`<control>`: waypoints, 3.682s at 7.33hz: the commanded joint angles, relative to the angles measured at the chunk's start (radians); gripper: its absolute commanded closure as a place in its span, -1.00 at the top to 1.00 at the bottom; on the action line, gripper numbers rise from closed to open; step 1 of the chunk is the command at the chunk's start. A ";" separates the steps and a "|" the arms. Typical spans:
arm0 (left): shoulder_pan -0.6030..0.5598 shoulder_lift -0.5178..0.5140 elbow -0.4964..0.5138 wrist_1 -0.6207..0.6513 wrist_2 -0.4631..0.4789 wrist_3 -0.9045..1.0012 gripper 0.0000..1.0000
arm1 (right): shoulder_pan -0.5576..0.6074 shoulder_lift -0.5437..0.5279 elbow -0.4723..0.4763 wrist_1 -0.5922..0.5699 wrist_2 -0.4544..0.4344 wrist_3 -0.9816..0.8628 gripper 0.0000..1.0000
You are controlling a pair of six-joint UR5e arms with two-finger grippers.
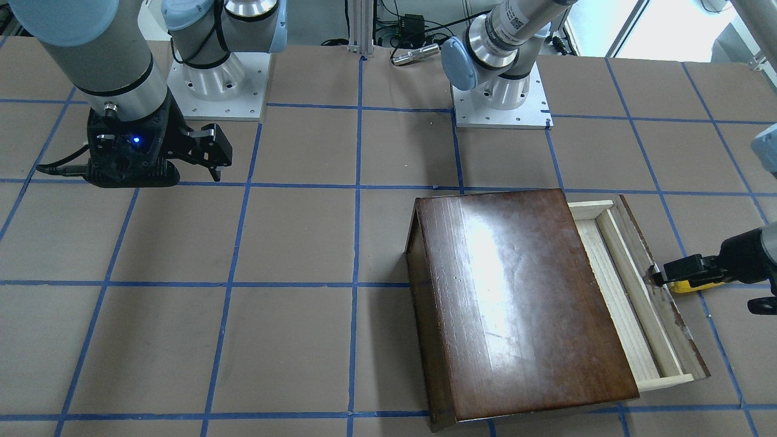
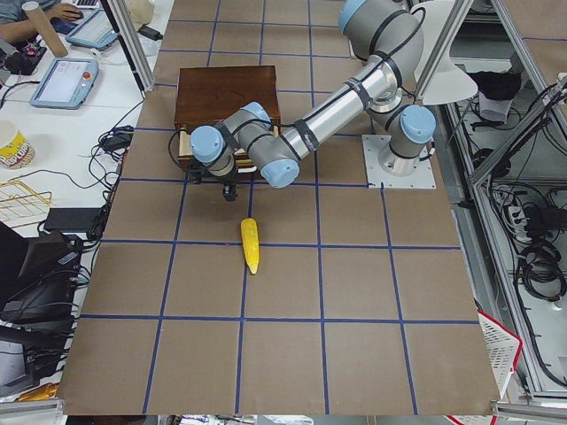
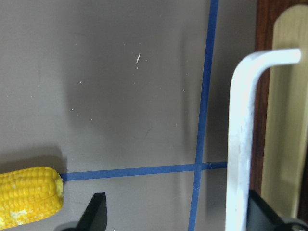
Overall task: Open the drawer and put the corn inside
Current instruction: 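Release the handle and move the left gripper over the yellow corn, then grasp the yellow corn cob with the left gripper and lift it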
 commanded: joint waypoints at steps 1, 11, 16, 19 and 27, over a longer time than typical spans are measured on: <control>-0.003 0.026 0.001 -0.004 0.018 0.007 1.00 | 0.000 -0.001 0.000 -0.001 0.000 0.000 1.00; 0.109 0.025 -0.057 0.168 0.246 1.163 1.00 | 0.000 0.000 0.000 0.000 0.000 0.000 1.00; 0.128 -0.007 -0.270 0.555 0.239 1.554 1.00 | 0.000 0.000 0.000 0.000 0.000 0.000 1.00; 0.140 -0.018 -0.295 0.571 0.237 1.588 1.00 | 0.000 0.000 0.000 -0.001 0.000 0.000 1.00; 0.151 -0.067 -0.292 0.600 0.204 1.599 0.63 | 0.000 -0.001 0.000 0.000 -0.001 0.000 1.00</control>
